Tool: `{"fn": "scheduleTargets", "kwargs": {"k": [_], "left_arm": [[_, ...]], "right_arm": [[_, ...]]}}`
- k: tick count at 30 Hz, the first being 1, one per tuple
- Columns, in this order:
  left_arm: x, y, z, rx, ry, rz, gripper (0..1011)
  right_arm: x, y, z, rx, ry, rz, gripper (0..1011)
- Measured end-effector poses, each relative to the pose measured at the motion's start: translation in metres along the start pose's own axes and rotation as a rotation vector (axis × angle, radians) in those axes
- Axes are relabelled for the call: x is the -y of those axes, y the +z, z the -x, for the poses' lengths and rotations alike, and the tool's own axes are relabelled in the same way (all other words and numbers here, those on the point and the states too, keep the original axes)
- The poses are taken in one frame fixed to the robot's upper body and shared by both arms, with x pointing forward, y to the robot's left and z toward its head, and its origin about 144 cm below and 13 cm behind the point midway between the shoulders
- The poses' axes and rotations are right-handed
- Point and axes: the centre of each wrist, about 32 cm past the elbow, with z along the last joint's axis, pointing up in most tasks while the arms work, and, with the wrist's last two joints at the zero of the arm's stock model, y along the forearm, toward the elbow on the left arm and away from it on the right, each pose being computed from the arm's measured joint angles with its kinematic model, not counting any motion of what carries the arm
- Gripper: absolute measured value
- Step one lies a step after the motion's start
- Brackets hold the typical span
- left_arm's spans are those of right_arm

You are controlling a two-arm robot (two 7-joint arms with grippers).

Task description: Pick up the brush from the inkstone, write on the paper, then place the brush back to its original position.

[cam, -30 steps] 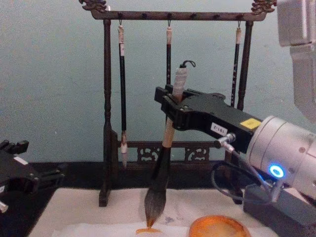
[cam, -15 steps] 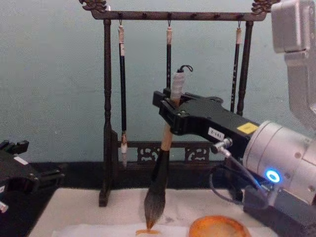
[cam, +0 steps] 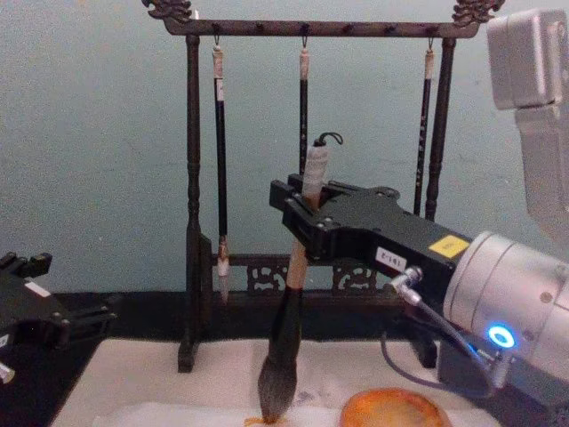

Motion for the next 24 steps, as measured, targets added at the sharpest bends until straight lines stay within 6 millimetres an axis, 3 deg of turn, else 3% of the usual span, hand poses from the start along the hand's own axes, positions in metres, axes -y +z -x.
{"fn": "scheduleTargets", "kwargs": {"k": [24], "left_arm": [[0.000,0.000,0.000,0.000,0.000,0.000,1010]], "right_arm": [[0.025,0.015,0.005,0.004,0.053,0.010,169]]}}
